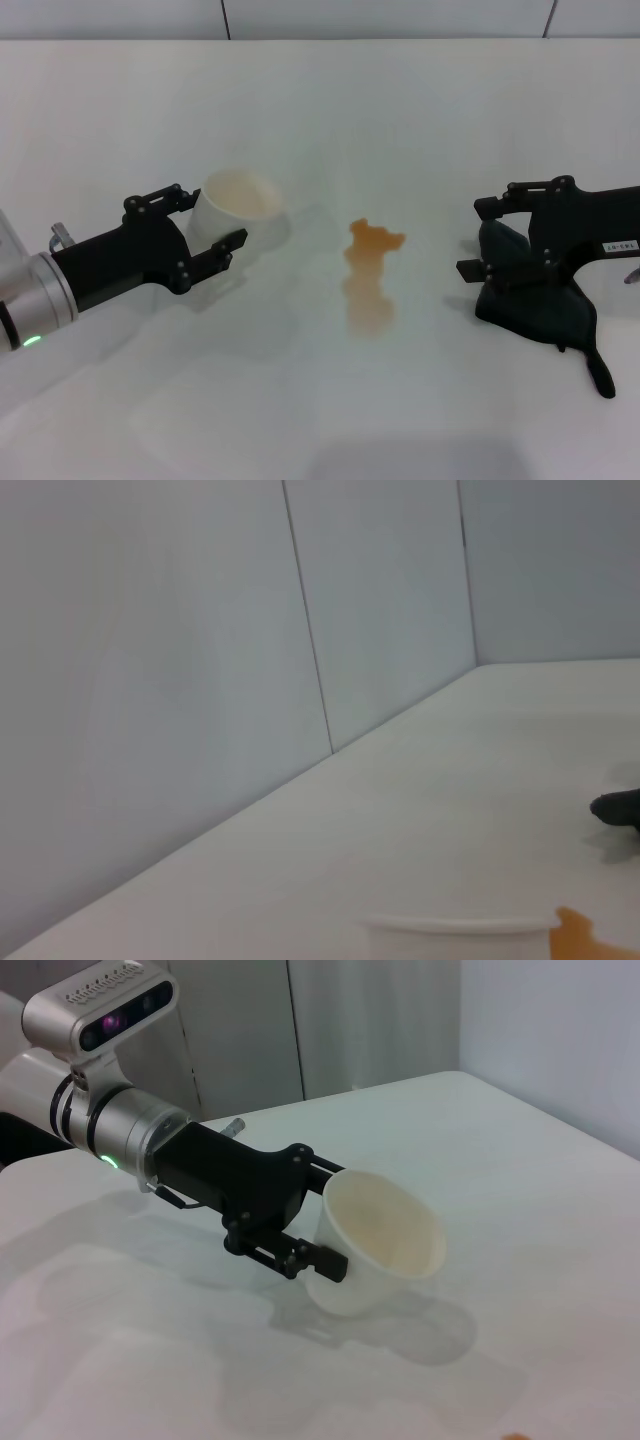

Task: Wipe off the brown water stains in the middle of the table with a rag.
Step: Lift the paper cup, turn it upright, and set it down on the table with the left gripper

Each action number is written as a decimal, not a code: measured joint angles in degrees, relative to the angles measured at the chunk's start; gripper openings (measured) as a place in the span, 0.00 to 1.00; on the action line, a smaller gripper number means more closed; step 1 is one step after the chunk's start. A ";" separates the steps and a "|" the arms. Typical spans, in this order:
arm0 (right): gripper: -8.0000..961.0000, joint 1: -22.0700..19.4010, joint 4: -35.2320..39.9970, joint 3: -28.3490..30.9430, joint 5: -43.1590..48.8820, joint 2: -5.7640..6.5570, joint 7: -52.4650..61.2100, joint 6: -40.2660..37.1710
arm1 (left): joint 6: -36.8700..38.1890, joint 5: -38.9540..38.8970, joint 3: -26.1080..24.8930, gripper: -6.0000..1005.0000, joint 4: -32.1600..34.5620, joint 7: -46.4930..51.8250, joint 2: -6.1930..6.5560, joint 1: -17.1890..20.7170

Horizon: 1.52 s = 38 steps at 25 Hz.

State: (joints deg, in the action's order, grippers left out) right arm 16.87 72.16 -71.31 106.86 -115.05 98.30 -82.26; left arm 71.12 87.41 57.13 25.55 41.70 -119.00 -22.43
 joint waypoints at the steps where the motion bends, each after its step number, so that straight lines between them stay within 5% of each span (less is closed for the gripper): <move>1: 0.83 0.02 0.00 0.00 0.00 0.00 0.00 0.01 | -0.01 0.07 0.00 0.62 -0.01 0.09 0.04 0.01; 31: 0.83 -0.65 1.98 -2.20 0.01 -0.08 0.49 0.03 | 0.51 1.46 0.63 0.63 2.12 0.64 -0.11 3.88; 38: 0.83 -0.70 3.70 -3.27 -0.14 -0.09 1.15 -0.32 | 2.97 1.41 0.70 0.76 7.14 2.85 -0.32 8.83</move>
State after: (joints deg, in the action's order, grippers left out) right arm 16.17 75.85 -74.58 106.72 -115.14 99.45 -82.59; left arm 74.09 88.83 57.83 32.69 44.55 -119.32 -13.60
